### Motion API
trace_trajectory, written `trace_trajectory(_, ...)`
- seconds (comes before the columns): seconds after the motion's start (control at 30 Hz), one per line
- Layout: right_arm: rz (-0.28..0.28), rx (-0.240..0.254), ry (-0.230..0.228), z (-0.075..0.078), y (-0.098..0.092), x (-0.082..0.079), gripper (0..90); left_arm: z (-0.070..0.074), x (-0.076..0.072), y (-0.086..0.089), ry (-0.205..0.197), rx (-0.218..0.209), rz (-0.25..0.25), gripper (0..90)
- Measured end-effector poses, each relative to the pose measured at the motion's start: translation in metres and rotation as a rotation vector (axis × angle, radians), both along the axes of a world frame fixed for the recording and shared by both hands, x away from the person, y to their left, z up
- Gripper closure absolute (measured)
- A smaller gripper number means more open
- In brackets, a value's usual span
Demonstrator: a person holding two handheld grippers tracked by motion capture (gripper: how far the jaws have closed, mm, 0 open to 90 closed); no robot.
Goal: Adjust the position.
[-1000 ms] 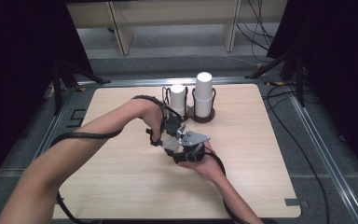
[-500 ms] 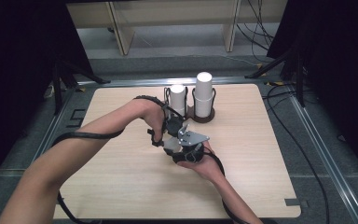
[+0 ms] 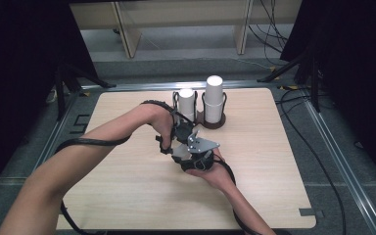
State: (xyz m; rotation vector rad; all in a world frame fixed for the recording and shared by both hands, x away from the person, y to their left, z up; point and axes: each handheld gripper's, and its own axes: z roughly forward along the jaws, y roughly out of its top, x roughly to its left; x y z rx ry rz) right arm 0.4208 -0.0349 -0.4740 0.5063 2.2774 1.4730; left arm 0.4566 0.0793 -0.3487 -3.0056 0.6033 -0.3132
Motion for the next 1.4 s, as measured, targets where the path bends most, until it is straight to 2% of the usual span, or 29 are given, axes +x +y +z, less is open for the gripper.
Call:
trace_trajectory(0.33, 0.005, 0.003, 0.007, 0.000, -0.001, 0.000, 34.4, 0.001, -0.001, -0.001, 0.002, -0.008, -0.005, 29.3)
trace_trajectory(0.37, 0.004, 0.018, 0.022, 0.000, 0.000, -0.001, 34.5, 0.002, -0.001, -0.002, 0.002, -0.007, -0.005, 29.3)
trace_trajectory(0.73, 0.005, 0.013, 0.013, 0.000, -0.001, 0.000, 35.3, 0.001, -0.001, -0.002, 0.004, -0.006, -0.008, 28.8)
trace_trajectory(0.77, 0.004, 0.016, 0.037, -0.001, 0.000, -0.003, 35.2, 0.002, 0.000, -0.002, 0.006, -0.008, -0.009, 28.4)
trace_trajectory(0.83, 0.009, 0.014, 0.029, -0.001, 0.000, -0.002, 35.1, 0.001, 0.001, -0.001, 0.010, -0.018, -0.008, 27.1)
trace_trajectory(0.87, 0.002, 0.031, 0.031, 0.000, 0.000, -0.002, 35.1, 0.001, 0.001, 0.000, 0.007, -0.022, -0.008, 26.2)
trace_trajectory(1.07, -0.012, 0.015, 0.033, -0.003, -0.003, 0.000, 35.0, 0.003, 0.002, 0.005, -0.009, -0.054, -0.019, 19.9)
trace_trajectory(1.13, -0.009, 0.019, 0.033, -0.003, -0.003, 0.000, 35.0, 0.005, 0.003, 0.007, -0.019, -0.078, -0.022, 18.6)
trace_trajectory(1.2, -0.019, 0.015, 0.021, -0.002, -0.004, 0.000, 35.0, 0.007, 0.003, 0.009, -0.024, -0.097, -0.021, 17.5)
trace_trajectory(1.23, -0.018, 0.011, 0.023, -0.002, -0.005, 0.001, 35.0, 0.008, 0.003, 0.011, -0.022, -0.105, -0.004, 17.2)
trace_trajectory(1.33, -0.043, 0.016, 0.044, -0.001, -0.008, 0.000, 35.0, 0.010, 0.002, 0.015, -0.031, -0.125, 0.006, 16.2)
trace_trajectory(1.4, -0.035, 0.017, 0.027, -0.002, -0.009, 0.001, 35.0, 0.011, 0.002, 0.019, -0.045, -0.143, 0.005, 15.5)
